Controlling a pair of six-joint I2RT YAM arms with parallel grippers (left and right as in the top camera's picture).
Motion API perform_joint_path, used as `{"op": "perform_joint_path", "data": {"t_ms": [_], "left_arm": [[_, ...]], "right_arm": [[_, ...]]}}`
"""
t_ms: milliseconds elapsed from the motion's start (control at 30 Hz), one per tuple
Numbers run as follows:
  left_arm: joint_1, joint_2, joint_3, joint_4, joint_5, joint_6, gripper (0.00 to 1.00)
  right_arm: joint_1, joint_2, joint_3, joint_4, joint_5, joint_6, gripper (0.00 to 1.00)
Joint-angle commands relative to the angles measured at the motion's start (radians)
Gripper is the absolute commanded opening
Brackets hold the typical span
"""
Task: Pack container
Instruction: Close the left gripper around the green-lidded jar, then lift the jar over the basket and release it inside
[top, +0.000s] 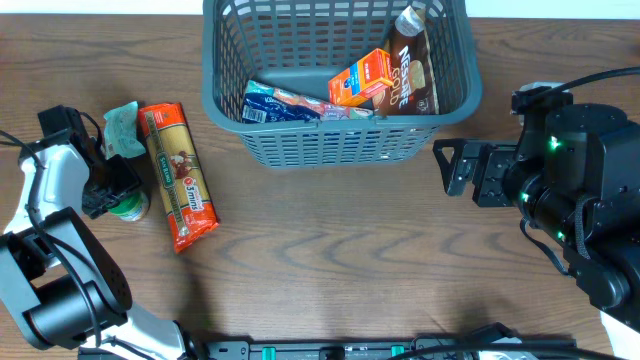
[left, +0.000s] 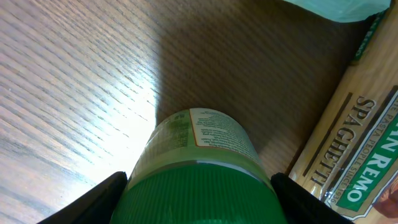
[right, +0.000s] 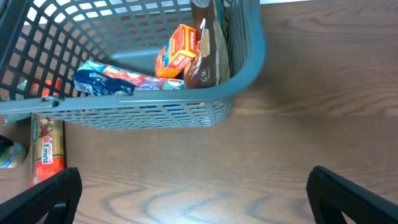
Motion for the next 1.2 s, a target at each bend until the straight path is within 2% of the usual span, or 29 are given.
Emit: {"op": "perform_joint_path", "data": {"t_ms": [0,233,500,667,933,1167], "left_arm": [[-0.002,-0.016,0.004,-0.021,-0.009,-0.002,0.41],[-0.002,-0.196,0.046,-0.052,-0.01,-0.002,0.41],[-0.011,-0.509,0.069,-0.078,-0.026,-0.021,0.39],[-0.119,-0.644,0.173,-0.146,-0.027,0.003,0.39],[-0.421,-0.606,0.469,-0.203,-0.027,0.053,0.38],[-0.654,-0.432,0.671,-0.204,-0.027,0.107,0.38]], "right_arm": [[-0.009,0.0,0.011,-0.002,-0.004,0.01,0.99],[-0.009,0.0,0.011,-0.002,-0.004,0.01,0.99],[-0.009,0.0,0.011,-0.002,-0.004,0.01,0.99],[-0.009,0.0,0.011,-0.002,-0.004,0.01,0.99],[-0.009,0.0,0.011,-0.002,-0.004,0.01,0.99],[-0.009,0.0,0.011,-0.002,-0.004,0.01,0.99]]}}
